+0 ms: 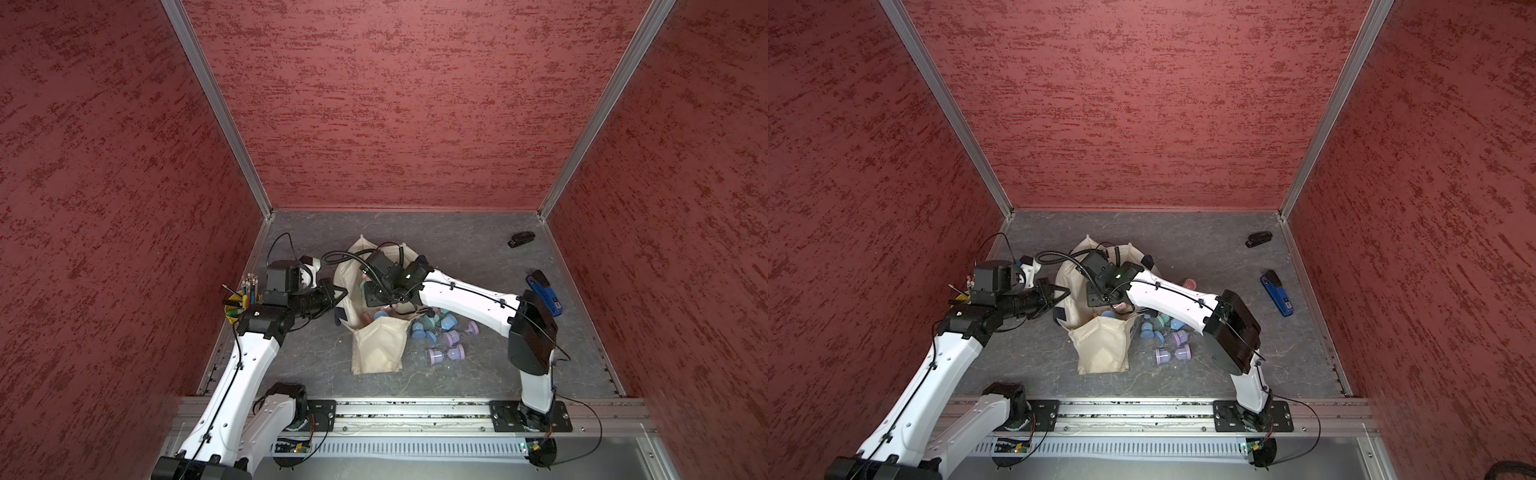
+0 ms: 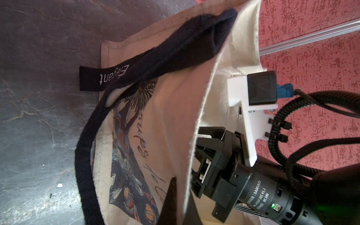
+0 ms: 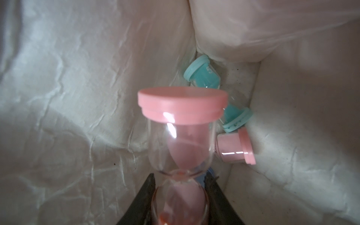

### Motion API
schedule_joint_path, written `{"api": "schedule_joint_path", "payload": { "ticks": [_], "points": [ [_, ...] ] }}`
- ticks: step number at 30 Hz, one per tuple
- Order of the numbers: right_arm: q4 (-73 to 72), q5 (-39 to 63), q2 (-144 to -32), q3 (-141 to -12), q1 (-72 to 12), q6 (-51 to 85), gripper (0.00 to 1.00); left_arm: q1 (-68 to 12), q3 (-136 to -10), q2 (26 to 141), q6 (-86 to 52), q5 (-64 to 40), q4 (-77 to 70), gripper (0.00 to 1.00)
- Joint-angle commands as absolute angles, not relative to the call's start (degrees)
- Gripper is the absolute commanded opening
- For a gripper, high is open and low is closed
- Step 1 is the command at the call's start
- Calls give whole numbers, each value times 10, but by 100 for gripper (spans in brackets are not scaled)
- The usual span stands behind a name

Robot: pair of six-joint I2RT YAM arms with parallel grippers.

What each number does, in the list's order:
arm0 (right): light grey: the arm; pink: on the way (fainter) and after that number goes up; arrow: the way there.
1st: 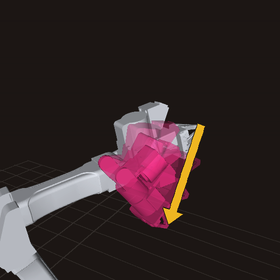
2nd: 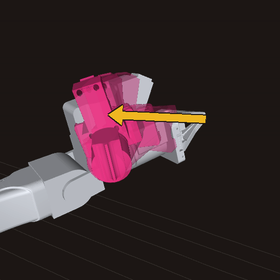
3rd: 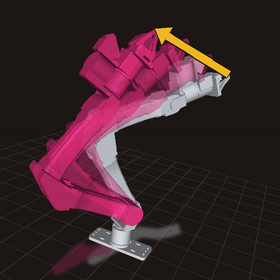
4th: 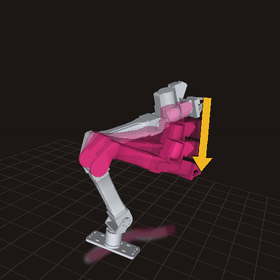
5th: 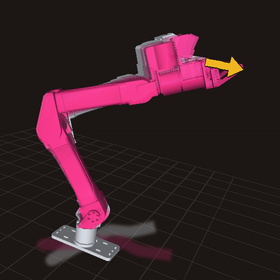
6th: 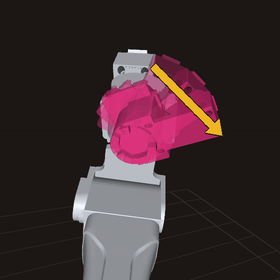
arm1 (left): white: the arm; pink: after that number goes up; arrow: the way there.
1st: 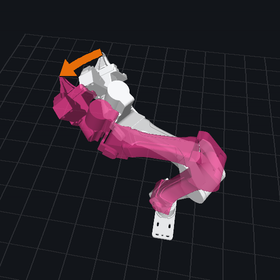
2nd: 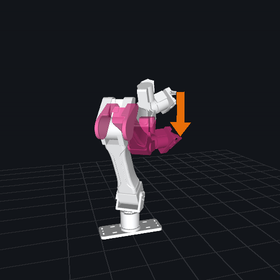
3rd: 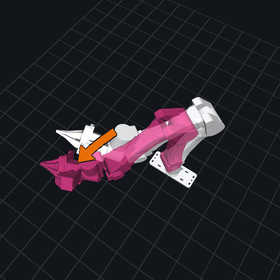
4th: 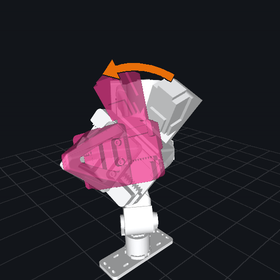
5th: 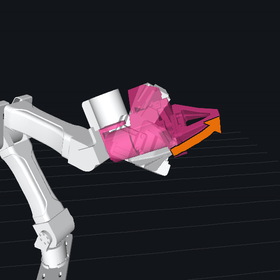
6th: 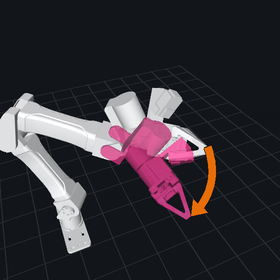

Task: Put the hourglass into the canvas bag
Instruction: Place the hourglass in the canvas bag, then pick up the hourglass from the center of the board.

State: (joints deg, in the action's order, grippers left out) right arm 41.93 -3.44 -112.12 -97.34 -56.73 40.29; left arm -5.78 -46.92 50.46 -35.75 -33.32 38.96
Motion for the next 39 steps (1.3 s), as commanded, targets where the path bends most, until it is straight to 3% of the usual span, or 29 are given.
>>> {"api": "schedule_joint_path", "payload": {
  "ticks": [1,9,20,25,32,39],
  "points": [
    [406,-42,-1109,-988,-565,409,44,-53,-466,494,-354,-332,374,0],
    [447,-80,-1086,-1022,-565,404,58,-53,-463,494,-355,-332,374,0],
    [506,-235,-991,-1023,-558,428,59,-53,-462,490,-353,-332,380,0],
    [508,-288,-897,-943,-518,480,59,-53,-463,491,-354,-333,379,0],
    [500,-270,-770,-801,-441,534,58,-53,-464,487,-353,-334,381,0],
    [440,-168,-704,-655,-356,544,59,-53,-464,486,-352,-337,382,0]
  ]
}}
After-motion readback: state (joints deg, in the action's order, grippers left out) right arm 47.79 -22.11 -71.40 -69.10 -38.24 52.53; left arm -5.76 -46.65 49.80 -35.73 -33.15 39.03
